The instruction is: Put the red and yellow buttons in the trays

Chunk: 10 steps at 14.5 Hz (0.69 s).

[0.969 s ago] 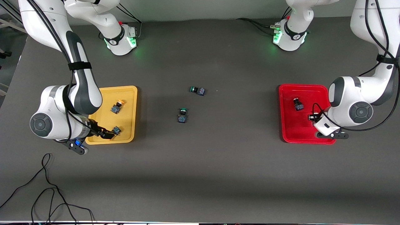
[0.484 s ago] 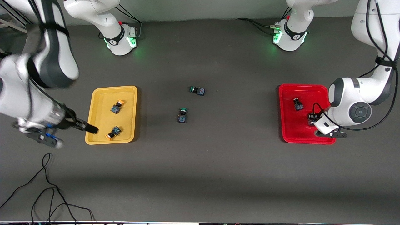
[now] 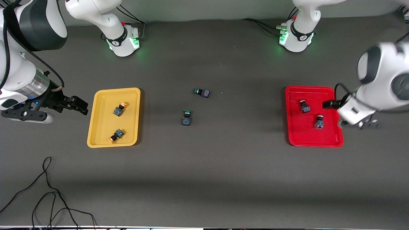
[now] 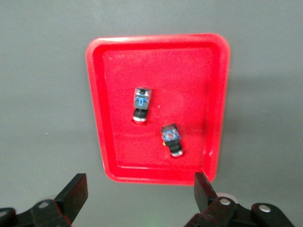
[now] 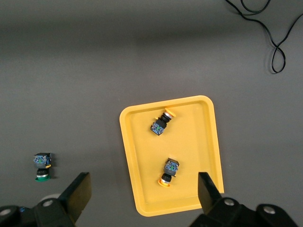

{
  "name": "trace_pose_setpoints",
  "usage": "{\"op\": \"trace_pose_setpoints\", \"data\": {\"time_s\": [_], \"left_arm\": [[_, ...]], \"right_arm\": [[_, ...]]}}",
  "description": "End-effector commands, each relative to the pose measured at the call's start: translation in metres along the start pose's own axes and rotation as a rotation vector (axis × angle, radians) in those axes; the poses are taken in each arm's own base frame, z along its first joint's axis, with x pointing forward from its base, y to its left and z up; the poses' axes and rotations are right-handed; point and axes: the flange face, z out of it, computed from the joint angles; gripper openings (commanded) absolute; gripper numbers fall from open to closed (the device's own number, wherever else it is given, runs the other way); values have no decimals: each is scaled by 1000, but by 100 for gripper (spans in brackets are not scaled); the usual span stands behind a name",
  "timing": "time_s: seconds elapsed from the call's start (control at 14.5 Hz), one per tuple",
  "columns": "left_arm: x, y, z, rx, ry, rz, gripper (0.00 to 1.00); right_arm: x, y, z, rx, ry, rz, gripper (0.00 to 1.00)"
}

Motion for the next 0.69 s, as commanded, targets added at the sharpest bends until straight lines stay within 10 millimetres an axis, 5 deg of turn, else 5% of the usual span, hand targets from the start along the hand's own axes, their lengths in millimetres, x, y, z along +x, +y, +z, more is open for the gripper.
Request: {"op": "trace_pose_setpoints", "data": {"time_s": [0.0,0.28,0.62], "left_arm": [[-31,6,-36,-4,38,-26,100],[-35,11,-107,-9,83,-16,100],[-40,8,-131,-16,83,-10,100]], "right_arm": [[-4,2,5,-17,-10,-31,100],[-5,2,5,-16,-12,-30,100],[-5,1,4,-12,-10,-32,100]]}}
